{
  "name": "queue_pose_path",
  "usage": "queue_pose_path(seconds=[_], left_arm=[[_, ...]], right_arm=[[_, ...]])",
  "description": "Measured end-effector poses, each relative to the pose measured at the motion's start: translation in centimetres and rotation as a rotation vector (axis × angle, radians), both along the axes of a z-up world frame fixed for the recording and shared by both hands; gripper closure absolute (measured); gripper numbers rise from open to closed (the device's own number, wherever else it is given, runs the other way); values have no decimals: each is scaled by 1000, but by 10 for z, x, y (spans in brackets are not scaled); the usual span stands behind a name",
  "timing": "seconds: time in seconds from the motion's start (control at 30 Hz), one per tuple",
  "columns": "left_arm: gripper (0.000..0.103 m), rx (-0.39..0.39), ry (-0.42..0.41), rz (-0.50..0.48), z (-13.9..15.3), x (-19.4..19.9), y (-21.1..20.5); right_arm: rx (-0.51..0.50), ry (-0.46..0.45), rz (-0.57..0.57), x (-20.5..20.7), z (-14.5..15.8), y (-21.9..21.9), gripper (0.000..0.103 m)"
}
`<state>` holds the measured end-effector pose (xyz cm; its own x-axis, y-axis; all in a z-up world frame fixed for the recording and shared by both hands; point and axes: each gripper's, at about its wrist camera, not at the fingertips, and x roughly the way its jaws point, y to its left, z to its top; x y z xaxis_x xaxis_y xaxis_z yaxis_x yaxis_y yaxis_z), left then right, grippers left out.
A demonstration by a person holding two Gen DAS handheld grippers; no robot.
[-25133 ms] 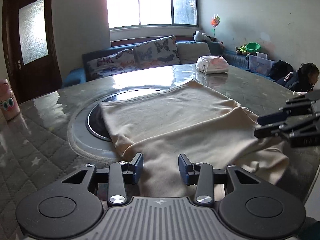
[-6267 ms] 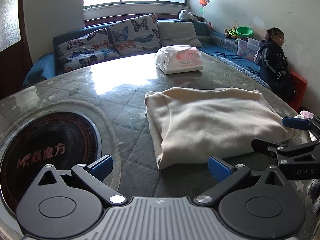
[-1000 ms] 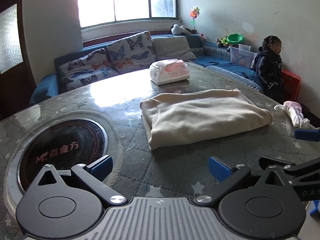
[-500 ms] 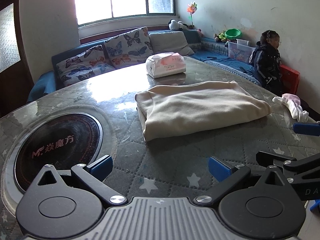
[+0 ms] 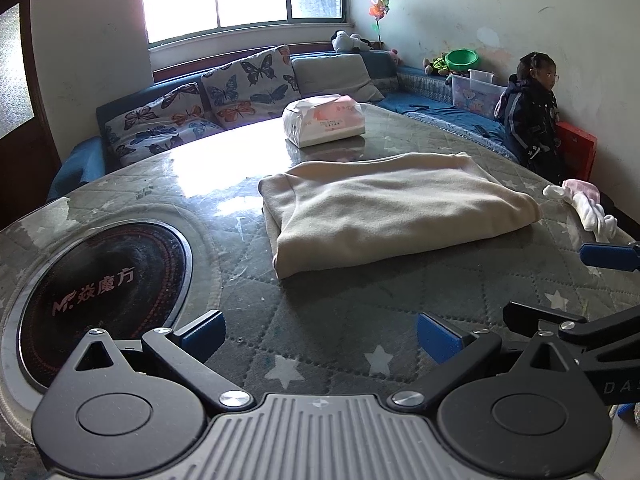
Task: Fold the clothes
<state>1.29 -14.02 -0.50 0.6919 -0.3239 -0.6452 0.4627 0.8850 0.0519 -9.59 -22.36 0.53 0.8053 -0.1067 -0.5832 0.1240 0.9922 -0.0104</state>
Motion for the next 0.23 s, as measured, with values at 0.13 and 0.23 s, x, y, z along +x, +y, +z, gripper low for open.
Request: queue_pose_path(seconds=[0.13,0.23], left_arm=[[0,6,-2,-3,-1,1,-2],[0,5,8,-11,-3,3,-3]], right_arm=[[2,3,-3,2,-1,-1,0],[4,5,-4,4,-2,-2,0]])
